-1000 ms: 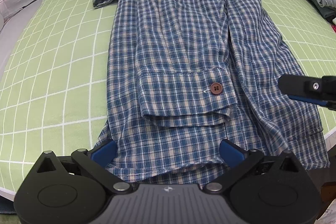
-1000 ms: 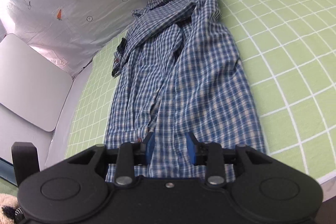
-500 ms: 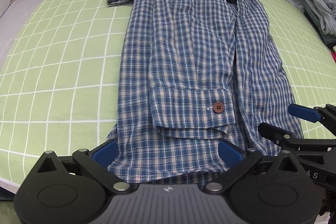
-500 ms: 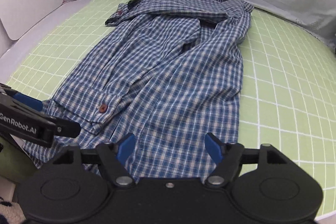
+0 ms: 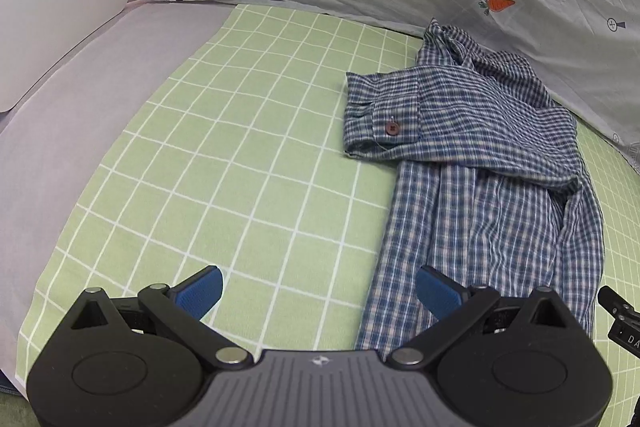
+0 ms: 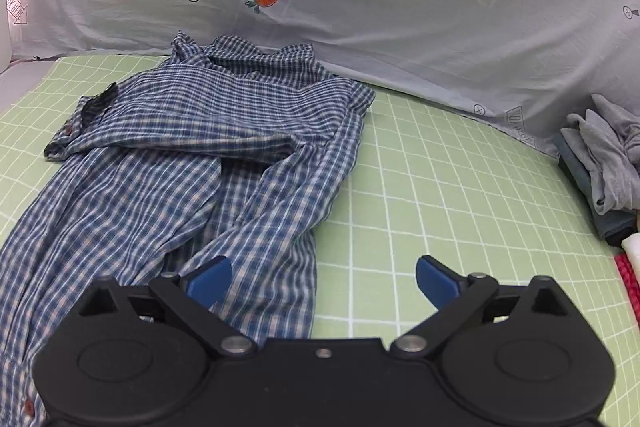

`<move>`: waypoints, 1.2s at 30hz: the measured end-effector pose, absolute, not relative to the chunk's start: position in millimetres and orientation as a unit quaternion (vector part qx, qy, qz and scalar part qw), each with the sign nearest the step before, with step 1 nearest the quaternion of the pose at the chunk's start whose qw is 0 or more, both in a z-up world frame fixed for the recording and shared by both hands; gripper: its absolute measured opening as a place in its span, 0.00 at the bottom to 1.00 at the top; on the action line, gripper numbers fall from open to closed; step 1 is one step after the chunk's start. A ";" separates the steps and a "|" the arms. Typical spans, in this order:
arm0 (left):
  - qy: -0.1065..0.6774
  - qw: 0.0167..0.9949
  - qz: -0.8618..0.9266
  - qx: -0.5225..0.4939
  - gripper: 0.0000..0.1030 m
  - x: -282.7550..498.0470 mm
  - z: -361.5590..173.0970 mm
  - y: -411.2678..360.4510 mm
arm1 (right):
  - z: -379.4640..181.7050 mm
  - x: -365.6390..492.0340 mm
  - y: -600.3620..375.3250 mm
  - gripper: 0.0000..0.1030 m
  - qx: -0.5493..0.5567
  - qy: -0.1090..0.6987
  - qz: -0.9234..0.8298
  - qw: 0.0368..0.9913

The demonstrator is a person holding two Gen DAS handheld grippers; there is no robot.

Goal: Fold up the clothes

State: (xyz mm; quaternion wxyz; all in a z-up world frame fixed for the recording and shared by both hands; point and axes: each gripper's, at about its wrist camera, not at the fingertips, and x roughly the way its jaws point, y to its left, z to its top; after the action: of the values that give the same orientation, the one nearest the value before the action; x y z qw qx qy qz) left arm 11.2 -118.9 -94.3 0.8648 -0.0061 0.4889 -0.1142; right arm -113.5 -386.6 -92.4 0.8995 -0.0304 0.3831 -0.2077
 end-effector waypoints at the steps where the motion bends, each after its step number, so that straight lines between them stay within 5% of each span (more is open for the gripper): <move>1: 0.489 0.865 -0.113 -0.006 0.98 21.7 -95.9 -122.9 | -93.3 -104.9 -390.5 0.97 -0.038 0.382 -0.209 0.899; 19: 0.499 0.861 -0.099 0.010 0.96 174.7 -151.9 -203.3 | -149.3 25.9 -394.6 0.98 -0.270 0.404 -0.143 0.862; 22: 0.486 0.869 -0.092 0.008 0.85 172.9 -152.4 -201.2 | -153.6 31.7 -394.8 0.99 -0.288 0.394 -0.153 0.860; 26: 0.472 0.875 -0.112 -0.003 0.18 175.0 -145.1 -198.0 | -148.4 38.6 -401.2 0.99 -0.281 0.383 -0.171 0.863; 36: 0.357 0.929 -0.081 -0.052 0.10 189.3 -69.3 -159.5 | -88.3 42.9 -415.5 0.99 -0.240 0.307 -0.224 0.893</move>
State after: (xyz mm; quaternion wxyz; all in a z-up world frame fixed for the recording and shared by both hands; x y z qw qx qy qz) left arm 189.3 -159.5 -69.3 0.9292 -0.0521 0.3570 -0.0806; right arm 42.9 -415.5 -88.3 0.8932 -0.2399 0.3071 -0.2244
